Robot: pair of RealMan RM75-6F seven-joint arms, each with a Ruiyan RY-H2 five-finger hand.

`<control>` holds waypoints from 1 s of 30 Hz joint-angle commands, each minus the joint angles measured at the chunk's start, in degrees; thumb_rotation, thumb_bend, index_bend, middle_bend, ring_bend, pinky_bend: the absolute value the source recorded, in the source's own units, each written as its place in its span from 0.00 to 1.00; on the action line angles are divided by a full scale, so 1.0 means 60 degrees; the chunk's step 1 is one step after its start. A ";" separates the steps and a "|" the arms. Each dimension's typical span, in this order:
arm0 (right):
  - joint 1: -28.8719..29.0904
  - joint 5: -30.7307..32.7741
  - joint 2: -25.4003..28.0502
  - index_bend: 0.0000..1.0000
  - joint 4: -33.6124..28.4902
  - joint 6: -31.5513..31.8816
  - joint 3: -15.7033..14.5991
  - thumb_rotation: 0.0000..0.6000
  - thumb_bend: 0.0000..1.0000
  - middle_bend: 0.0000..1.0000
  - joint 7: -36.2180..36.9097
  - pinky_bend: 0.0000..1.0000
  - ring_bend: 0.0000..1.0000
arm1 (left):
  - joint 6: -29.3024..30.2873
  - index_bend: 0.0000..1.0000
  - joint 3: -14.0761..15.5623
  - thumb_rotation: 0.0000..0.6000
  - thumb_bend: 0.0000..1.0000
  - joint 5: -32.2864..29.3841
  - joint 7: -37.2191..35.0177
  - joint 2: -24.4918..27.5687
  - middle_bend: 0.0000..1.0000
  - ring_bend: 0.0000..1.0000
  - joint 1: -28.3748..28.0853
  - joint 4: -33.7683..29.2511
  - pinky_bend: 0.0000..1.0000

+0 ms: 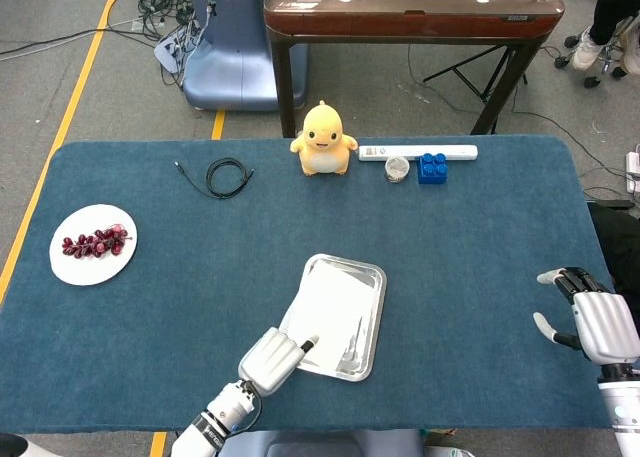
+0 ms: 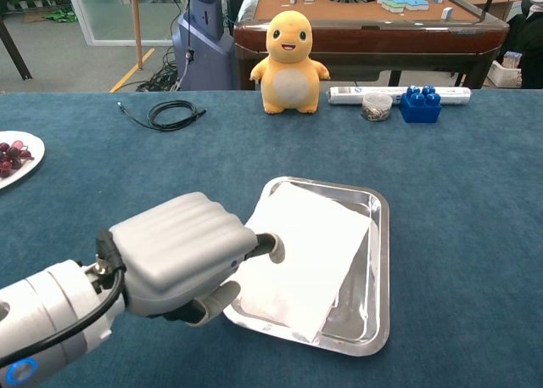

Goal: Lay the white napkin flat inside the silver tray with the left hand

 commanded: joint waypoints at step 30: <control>0.0037 0.0110 0.0003 0.33 0.0044 -0.0094 0.0028 1.00 0.28 0.32 0.0038 0.38 0.20 | 0.0031 0.26 -0.0061 1.00 0.76 -0.4377 0.0708 0.0536 1.00 1.00 -0.2256 -0.0630 1.00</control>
